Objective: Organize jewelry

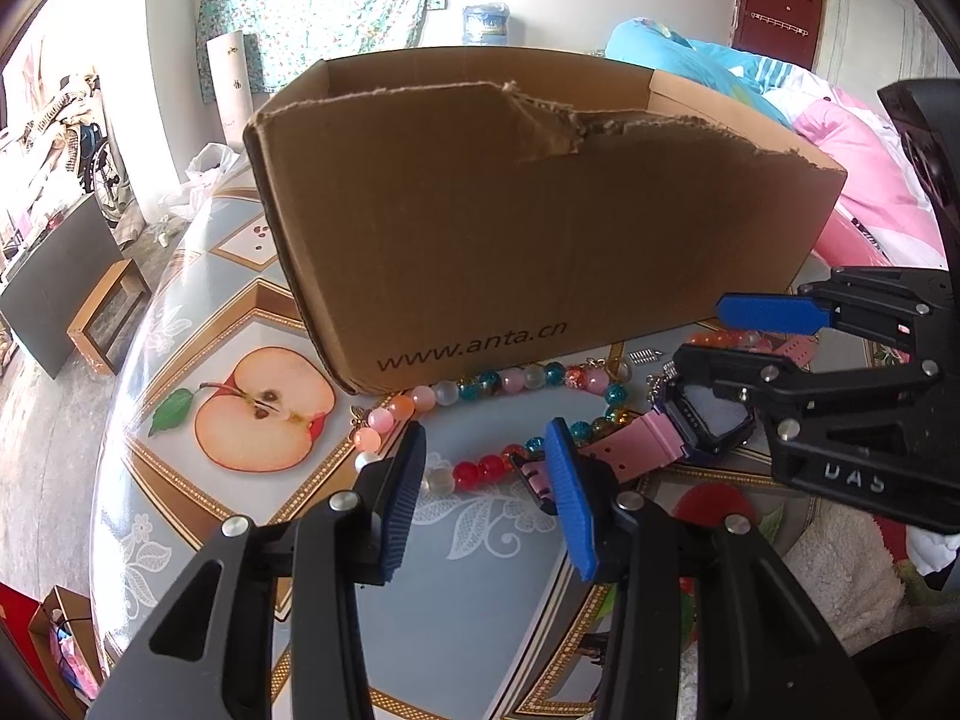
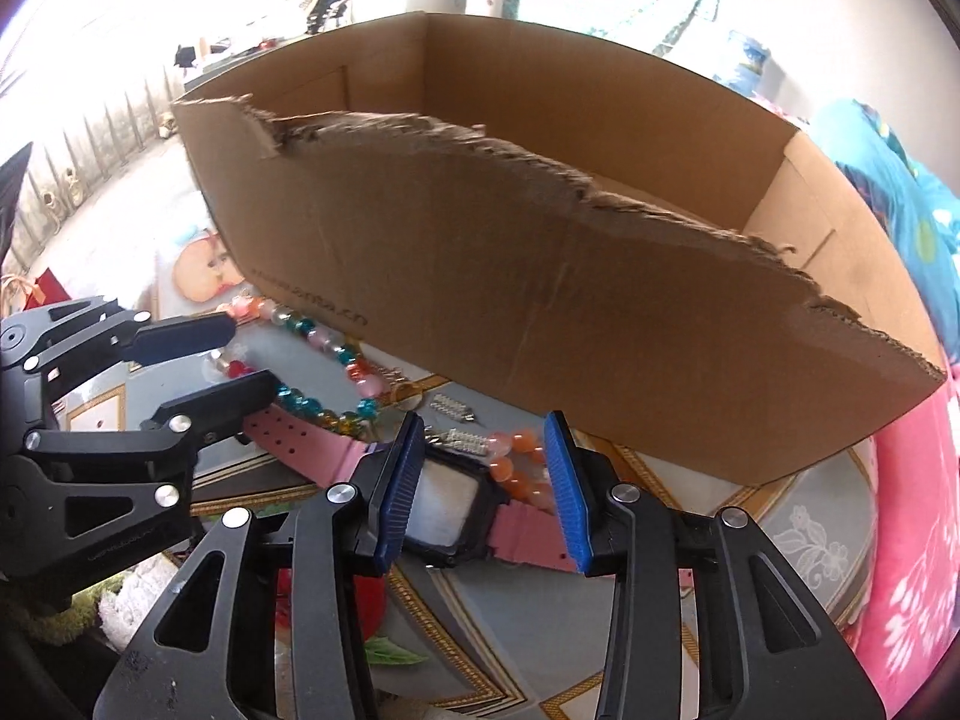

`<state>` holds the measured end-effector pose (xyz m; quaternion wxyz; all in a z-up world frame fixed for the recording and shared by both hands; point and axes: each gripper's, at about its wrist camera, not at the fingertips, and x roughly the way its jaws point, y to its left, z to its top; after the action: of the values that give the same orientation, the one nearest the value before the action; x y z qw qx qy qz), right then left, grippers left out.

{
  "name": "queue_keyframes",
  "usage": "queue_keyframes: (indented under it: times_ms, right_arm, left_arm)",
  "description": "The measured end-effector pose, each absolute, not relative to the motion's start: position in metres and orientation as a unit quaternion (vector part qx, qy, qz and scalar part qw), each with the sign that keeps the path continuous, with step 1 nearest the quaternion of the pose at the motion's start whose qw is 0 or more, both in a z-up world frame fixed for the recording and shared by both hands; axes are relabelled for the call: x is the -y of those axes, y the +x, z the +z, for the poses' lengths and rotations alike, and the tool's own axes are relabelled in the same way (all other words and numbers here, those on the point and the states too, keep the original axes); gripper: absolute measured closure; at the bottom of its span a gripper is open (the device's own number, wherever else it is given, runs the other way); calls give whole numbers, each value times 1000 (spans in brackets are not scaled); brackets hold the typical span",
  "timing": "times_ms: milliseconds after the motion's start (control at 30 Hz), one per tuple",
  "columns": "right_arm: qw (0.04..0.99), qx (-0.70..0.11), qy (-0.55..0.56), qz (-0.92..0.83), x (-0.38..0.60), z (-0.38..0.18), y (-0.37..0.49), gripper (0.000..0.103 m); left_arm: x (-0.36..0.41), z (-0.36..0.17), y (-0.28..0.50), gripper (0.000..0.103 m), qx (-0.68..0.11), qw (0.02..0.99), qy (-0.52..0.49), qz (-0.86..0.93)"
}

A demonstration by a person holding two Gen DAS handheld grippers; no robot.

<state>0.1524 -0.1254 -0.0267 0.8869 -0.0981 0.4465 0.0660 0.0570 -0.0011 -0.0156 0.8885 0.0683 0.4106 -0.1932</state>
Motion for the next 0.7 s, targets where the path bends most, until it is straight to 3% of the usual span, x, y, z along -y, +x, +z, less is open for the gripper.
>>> queue_keyframes:
  times_ms: [100,300,700]
  right_arm:
    - [894,-436,-81,68,139,-16,150,65]
    - [882,-429,-113,161,134,-9,126,54]
    - [863,-429,-148,221,117,-23,110,54]
  left_arm:
    - [1,-15,58,63,-411,888,68,-194]
    - [0,-14,59,63,-411,887,69,-198]
    - [7,-12,51,63,-413,887,93,-185]
